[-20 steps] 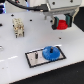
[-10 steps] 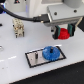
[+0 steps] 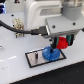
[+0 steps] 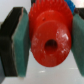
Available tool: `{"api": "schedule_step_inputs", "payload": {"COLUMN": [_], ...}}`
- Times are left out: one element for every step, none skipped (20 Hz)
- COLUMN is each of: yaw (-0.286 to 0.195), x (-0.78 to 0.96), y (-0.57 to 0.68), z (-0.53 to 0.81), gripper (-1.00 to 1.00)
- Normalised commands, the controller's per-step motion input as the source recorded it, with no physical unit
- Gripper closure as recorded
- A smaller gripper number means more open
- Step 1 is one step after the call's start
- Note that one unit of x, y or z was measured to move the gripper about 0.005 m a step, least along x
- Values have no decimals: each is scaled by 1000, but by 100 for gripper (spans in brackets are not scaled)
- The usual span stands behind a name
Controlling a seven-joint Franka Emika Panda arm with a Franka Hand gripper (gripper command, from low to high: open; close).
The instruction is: Insert the blue gear onto the right peg, followed by the red gear
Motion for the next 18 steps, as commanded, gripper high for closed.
{"api": "schedule_step_inputs", "payload": {"yaw": [0, 0, 0, 0, 0, 0, 0, 0, 0, 0, 0, 0, 0, 0, 0, 0, 0, 0], "x": [90, 59, 55, 49, 52, 60, 48, 30, 27, 25, 10, 34, 89, 94, 49, 23, 0, 13], "y": [-84, -92, -106, -117, -156, -140, -149, -88, -58, -62, -36, 0, -14, -37, -80, -123, -17, -24], "z": [-114, -134, -135, -145, -183, -179, -232, -177, -124, -80, -6, 0, 297, 449, 440, 291, 0, 7], "gripper": [100, 100, 100, 100, 100, 100, 100, 100, 100, 100, 100, 100, 100, 100, 100, 100, 100, 100]}}
